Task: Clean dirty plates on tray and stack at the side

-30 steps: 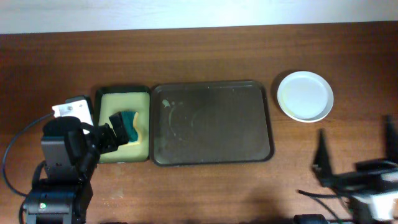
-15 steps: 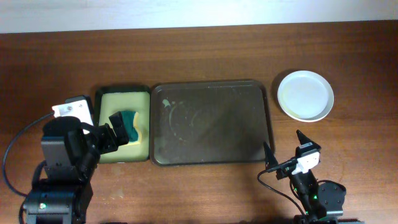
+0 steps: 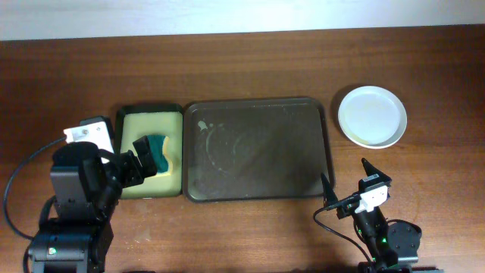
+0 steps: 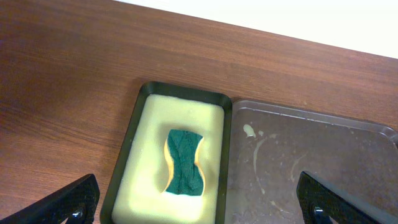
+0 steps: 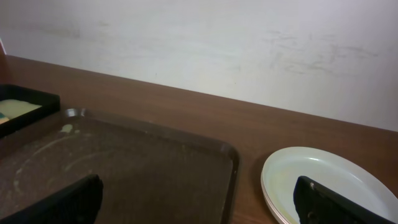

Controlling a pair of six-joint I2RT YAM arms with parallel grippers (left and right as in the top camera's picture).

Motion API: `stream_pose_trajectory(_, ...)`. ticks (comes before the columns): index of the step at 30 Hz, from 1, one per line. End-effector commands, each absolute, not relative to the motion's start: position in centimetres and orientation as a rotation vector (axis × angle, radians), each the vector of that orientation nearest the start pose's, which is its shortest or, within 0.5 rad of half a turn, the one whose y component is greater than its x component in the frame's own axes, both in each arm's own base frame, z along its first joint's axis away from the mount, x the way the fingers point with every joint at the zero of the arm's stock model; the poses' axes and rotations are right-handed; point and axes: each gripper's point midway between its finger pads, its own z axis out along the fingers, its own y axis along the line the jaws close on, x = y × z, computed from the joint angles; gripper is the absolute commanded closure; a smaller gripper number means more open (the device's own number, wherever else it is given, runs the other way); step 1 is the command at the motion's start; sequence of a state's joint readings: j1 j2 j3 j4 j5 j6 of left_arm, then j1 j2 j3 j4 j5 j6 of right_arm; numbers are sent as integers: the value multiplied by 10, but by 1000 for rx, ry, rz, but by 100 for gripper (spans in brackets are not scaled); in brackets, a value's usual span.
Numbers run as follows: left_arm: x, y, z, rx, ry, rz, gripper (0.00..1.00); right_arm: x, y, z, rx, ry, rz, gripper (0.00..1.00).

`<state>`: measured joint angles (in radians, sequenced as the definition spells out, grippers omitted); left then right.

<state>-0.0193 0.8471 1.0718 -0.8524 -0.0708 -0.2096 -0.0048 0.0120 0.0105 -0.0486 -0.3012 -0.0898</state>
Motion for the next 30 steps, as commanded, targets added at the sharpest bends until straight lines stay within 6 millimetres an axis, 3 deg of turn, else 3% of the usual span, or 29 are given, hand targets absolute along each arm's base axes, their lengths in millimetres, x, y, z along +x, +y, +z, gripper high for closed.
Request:
stream_pose_trajectory(1, 269, 9, 283, -268, 2171, -50, 1, 239, 50, 162, -302, 1597, 163, 2)
stream_pose_trajectory(3, 267, 9, 281, -268, 2174, -49, 1, 239, 50, 162, -302, 1597, 163, 2)
stream_pose_trajectory(7, 214, 27, 295, -332, 1972, -13, 1, 239, 50, 162, -302, 1596, 163, 2)
stream_pose_trajectory(10, 178, 27, 314, -308, 1668, -42, 1, 239, 50, 162, -302, 1596, 163, 2)
stream_pose_trajectory(14, 181, 12, 354, -184, 1249, -137, 1, 239, 50, 162, -302, 1596, 163, 2)
stream_pose_trajectory(16, 192, -2, 354, -92, 1138, -190, 1, 239, 50, 162, -302, 1597, 163, 2)
stream_pose_trajectory(18, 211, -2, 317, -83, 1135, -194, 1, 239, 50, 162, -302, 1596, 163, 2)
stream_pose_trajectory(21, 239, 7, 238, -150, 1309, -166, 1, 239, 50, 162, -302, 1596, 163, 1)
stream_pose_trajectory(25, 246, 9, 156, -208, 1642, -151, 1, 239, 50, 162, -302, 1597, 163, 2)
stream_pose_trajectory(30, 246, 9, 153, -209, 1654, -151, 1, 239, 50, 162, -302, 1596, 163, 2)
